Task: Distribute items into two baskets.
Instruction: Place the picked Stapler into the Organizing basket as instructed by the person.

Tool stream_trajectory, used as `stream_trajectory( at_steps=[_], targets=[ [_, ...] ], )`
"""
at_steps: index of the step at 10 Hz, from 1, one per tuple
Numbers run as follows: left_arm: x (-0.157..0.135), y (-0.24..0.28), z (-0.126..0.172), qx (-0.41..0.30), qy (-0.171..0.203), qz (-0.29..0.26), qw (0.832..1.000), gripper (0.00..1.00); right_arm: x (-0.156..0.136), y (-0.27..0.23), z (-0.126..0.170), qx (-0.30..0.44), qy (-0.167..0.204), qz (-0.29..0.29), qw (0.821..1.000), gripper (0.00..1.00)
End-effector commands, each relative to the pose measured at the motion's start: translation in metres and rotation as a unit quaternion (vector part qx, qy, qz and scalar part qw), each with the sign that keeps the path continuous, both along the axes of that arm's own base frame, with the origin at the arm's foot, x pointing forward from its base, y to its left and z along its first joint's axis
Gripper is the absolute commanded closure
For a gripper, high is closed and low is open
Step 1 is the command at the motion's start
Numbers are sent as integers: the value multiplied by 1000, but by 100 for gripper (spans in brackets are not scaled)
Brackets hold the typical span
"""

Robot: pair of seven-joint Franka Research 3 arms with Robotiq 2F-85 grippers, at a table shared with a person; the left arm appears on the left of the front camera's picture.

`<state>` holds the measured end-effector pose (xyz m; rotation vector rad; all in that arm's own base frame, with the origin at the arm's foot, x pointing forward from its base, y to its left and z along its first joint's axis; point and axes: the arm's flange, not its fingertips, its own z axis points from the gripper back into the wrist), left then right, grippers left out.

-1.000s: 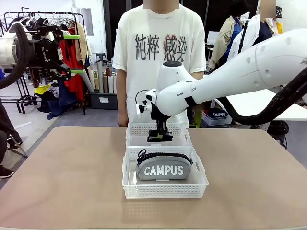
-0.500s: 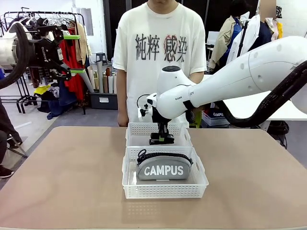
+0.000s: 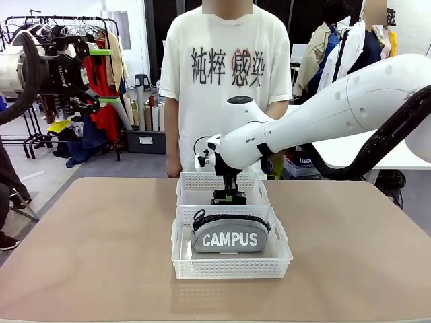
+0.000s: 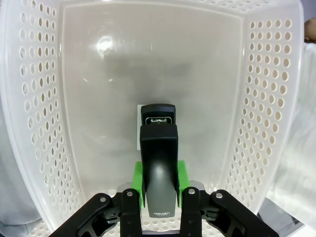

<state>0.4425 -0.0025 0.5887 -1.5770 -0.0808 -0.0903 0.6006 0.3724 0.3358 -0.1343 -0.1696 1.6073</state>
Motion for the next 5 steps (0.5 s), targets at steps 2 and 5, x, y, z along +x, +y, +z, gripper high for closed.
stream_trajectory(
  at_steps=[2,5],
  targets=[
    [-1,1,1,-2,-1,-2,1000,0,7,4,6,-15,-9,-17,1000,39],
    [-1,1,1,-2,-1,-2,1000,0,7,3,8,-12,-7,-18,1000,0]
  ],
)
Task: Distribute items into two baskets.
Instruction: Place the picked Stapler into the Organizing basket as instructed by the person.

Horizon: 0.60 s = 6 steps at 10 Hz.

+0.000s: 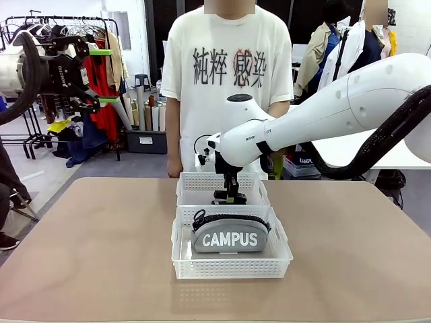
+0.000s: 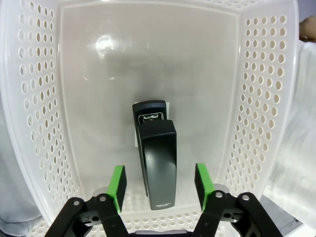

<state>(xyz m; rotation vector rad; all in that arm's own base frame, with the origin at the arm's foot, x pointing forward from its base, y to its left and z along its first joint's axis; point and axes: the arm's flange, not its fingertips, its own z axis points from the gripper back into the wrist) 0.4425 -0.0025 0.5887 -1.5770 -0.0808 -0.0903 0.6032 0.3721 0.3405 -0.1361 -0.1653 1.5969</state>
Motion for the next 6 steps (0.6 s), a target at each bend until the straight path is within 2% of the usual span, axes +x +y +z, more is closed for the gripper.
stream_trajectory(
  at_steps=[1,2,4,6],
  targets=[
    [-1,1,1,-2,-1,-2,1000,0,5,3,6,-11,-7,-19,1000,0],
    [-1,1,1,-2,-1,-2,1000,0,5,2,11,-7,-5,-22,1000,0],
    [-1,1,1,-2,-1,-2,1000,0,6,2,22,6,24,-37,999,0],
    [-1,1,1,-2,-1,-2,1000,0,8,-1,32,11,33,-53,998,0]
  ],
)
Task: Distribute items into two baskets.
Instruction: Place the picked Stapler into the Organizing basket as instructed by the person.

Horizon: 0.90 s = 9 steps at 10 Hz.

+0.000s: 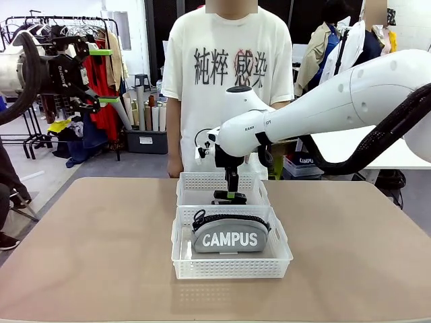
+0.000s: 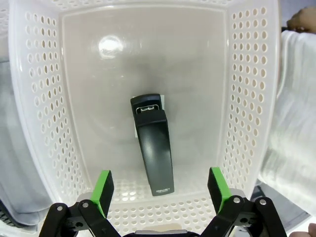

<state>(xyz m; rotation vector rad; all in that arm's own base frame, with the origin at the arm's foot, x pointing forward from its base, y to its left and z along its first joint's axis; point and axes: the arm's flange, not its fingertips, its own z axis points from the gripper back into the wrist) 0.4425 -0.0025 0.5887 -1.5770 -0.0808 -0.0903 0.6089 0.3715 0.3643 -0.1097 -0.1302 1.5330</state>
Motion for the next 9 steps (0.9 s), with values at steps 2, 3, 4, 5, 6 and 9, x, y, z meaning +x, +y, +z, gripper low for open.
stream_trajectory(
  at_steps=[2,3,4,5,6,9],
  targets=[
    [-1,1,1,-2,-1,-2,1000,0,2,-2,18,31,21,-21,999,0],
    [-1,1,1,-2,-1,-2,1000,0,-2,-1,24,43,11,-31,999,0],
    [-1,1,1,-2,-1,-2,1000,0,2,-1,10,14,11,-13,1000,0],
    [-1,1,1,-2,-1,-2,1000,0,2,-1,10,14,11,-13,1000,0],
    [-1,1,1,-2,-1,-2,1000,0,2,-1,10,14,11,-13,1000,0],
    [-1,1,1,-2,-1,-2,1000,0,-6,-9,47,38,111,-68,991,0]
  ],
)
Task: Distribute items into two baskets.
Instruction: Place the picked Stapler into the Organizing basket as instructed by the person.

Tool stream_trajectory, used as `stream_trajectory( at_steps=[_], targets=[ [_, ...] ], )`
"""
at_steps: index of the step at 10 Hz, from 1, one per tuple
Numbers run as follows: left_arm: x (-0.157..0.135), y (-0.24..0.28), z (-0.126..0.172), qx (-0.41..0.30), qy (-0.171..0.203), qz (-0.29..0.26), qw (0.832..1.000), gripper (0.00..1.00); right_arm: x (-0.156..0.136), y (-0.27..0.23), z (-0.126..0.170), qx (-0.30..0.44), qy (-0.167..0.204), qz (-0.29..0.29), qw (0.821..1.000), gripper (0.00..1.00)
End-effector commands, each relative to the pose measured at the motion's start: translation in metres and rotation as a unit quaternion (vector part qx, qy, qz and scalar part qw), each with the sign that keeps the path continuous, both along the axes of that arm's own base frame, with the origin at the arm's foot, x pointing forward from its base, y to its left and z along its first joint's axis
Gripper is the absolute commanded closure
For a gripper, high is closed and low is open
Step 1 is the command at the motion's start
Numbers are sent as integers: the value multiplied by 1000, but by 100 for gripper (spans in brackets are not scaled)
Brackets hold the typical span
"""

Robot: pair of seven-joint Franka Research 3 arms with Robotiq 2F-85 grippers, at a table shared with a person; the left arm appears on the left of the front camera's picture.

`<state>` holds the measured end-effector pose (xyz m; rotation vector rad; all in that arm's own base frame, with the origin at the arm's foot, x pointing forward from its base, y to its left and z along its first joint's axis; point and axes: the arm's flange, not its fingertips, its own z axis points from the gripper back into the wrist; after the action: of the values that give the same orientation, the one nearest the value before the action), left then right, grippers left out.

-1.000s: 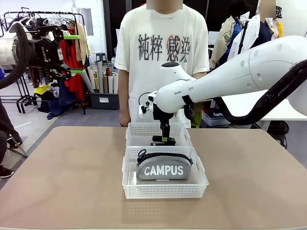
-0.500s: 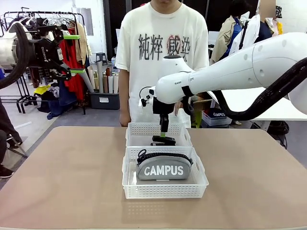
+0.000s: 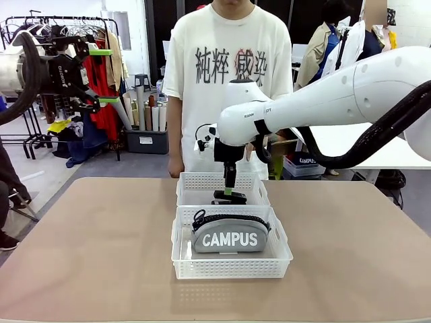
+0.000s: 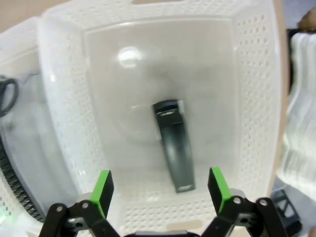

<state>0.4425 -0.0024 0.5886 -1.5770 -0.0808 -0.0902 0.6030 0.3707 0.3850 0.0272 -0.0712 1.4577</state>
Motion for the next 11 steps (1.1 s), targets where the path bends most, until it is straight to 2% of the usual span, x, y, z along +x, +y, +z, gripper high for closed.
stream_trajectory(
  at_steps=[1,2,3,4,5,6,7,9,11],
  targets=[
    [-1,1,1,-2,-1,-2,1000,0,-5,-14,42,4,89,-54,995,0],
    [-1,1,1,-2,-1,-2,1000,0,-2,-27,60,6,142,-99,985,0],
    [-1,1,1,-2,-1,-2,1000,0,1,-41,76,6,178,-143,974,0],
    [-1,1,1,-2,-1,-2,1000,0,-2,-54,89,25,237,-173,956,0],
    [-1,1,1,-2,-1,-2,1000,0,3,-71,101,38,246,-214,945,0],
    [-1,1,1,-2,-1,-2,1000,0,1,-84,110,65,275,-234,930,0],
    [-1,1,1,-2,-1,-2,1000,0,1,-102,121,109,274,-294,909,0],
    [-1,1,1,-2,-1,-2,1000,0,-5,-139,143,184,282,-356,871,0],
    [-1,1,1,-2,-1,-2,1000,0,-12,-159,153,223,265,-377,859,0]
  ],
)
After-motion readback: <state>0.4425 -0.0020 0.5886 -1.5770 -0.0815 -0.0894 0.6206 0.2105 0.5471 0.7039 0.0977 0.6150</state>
